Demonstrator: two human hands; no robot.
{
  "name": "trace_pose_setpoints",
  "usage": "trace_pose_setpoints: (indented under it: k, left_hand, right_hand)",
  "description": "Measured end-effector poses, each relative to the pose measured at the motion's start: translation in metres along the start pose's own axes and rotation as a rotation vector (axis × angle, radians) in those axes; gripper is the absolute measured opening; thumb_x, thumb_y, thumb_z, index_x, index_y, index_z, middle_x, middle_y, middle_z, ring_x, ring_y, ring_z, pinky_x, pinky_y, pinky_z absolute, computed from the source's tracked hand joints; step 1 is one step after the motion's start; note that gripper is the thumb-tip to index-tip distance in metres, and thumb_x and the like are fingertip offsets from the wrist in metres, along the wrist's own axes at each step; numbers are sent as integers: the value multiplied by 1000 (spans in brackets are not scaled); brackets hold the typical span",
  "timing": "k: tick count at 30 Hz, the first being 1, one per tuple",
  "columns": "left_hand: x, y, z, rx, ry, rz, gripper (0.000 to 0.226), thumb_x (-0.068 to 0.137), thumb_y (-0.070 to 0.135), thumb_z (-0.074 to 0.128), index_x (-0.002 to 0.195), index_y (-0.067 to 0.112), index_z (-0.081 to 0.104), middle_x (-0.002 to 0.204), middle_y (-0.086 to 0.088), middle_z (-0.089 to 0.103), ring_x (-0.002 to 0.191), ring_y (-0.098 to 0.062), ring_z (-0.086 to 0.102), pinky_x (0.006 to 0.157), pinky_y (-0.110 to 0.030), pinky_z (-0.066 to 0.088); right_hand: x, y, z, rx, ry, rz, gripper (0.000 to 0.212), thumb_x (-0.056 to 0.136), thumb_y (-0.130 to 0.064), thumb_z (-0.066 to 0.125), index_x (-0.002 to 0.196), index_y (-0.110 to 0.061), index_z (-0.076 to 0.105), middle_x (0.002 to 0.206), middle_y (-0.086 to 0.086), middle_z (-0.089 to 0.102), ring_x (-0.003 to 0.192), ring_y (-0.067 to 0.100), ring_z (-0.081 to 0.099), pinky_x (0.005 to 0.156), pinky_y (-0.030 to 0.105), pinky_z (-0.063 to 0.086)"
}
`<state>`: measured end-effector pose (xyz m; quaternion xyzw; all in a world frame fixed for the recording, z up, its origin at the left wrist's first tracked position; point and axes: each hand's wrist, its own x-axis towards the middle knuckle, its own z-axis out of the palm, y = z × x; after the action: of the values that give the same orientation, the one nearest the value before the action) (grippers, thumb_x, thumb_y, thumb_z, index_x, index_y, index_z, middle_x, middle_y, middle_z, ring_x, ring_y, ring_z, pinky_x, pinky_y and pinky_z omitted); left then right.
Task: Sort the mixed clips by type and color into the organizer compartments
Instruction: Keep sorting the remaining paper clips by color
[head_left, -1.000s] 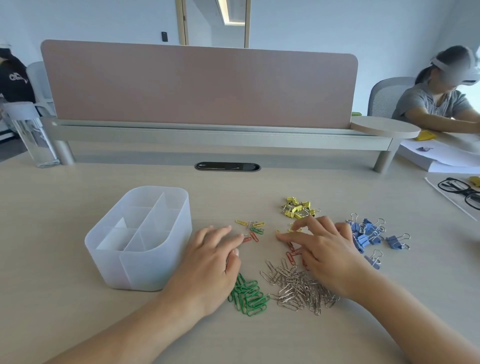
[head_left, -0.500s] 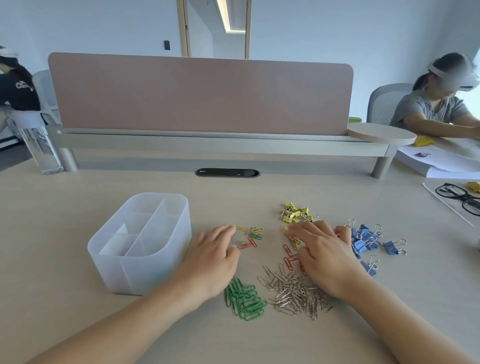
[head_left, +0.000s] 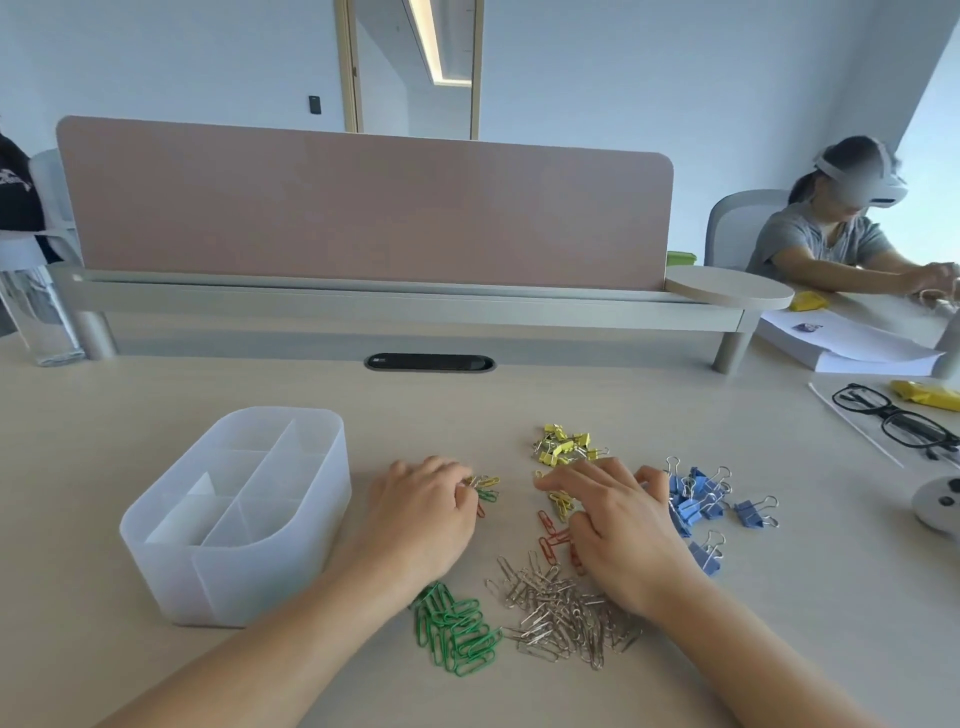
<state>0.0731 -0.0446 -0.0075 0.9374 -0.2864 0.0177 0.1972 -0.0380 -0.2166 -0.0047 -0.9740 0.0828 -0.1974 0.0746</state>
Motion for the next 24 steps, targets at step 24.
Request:
trace_pose_setpoints:
  k: [24]
  left_hand:
    - [-3,13,6,111,11,210,58,85,39,10,138,47,32,150,23,23,141,-12,9,114,-44,6]
  right_hand:
    - [2,1,3,17,-59,50,72,74,-47,2,127,-43,49,130,-30,42,125,-2,30,97,35,16]
